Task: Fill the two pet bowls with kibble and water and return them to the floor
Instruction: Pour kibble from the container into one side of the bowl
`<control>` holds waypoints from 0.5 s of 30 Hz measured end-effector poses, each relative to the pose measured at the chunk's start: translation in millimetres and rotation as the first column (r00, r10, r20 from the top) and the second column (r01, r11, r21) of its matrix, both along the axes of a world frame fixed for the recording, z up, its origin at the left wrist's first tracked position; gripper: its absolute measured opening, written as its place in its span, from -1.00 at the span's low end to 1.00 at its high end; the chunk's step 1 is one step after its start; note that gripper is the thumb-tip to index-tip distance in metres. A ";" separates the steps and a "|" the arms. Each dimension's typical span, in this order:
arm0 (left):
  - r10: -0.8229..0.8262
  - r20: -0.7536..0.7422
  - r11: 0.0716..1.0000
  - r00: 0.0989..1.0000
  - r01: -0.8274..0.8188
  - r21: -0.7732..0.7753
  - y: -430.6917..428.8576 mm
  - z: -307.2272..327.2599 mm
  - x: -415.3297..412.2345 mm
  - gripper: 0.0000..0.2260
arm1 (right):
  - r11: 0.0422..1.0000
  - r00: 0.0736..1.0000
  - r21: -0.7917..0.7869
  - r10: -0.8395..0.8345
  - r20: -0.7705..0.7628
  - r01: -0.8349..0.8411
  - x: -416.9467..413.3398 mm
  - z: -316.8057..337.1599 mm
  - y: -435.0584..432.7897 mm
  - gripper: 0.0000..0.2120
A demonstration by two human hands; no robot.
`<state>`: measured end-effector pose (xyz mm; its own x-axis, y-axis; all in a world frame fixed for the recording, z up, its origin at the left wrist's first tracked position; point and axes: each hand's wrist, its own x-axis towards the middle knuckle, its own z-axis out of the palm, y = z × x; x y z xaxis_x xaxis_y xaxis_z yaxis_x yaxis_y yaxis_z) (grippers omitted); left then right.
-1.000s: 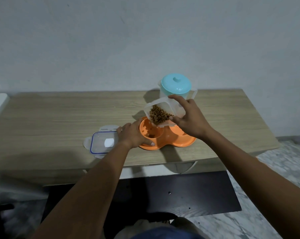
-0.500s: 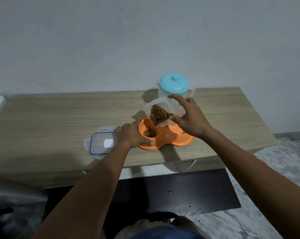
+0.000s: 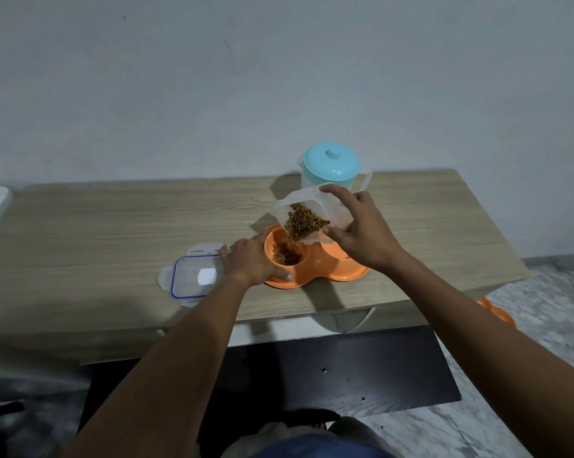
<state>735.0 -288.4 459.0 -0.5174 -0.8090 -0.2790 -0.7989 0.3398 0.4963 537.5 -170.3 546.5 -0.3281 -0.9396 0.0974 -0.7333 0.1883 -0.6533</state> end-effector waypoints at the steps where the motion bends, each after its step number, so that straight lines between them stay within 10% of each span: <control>1: 0.003 -0.006 1.000 1.000 -0.003 -0.002 0.5 0.7 0.3 0.03 | 1.000 1.000 0.001 0.005 0.003 -0.005 0.6 0.0 0.5 -0.37; 9: 0.007 0.000 1.000 1.000 -0.007 0.008 1.4 2.2 -0.9 0.05 | 0.993 0.974 -0.032 -0.109 0.197 0.118 -6.2 -5.4 1.8 -0.37; 15: 0.029 -0.036 0.999 0.999 -0.029 0.019 4.0 1.5 -2.5 0.01 | 0.955 0.743 -0.038 -0.204 0.637 0.295 -3.8 -14.5 -8.7 -0.40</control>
<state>732.4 -284.4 460.5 -0.5040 -0.8186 -0.2754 -0.7895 0.3074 0.5312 533.7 -179.1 532.0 -0.5796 -0.8090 -0.0979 -0.0973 0.1880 -0.9773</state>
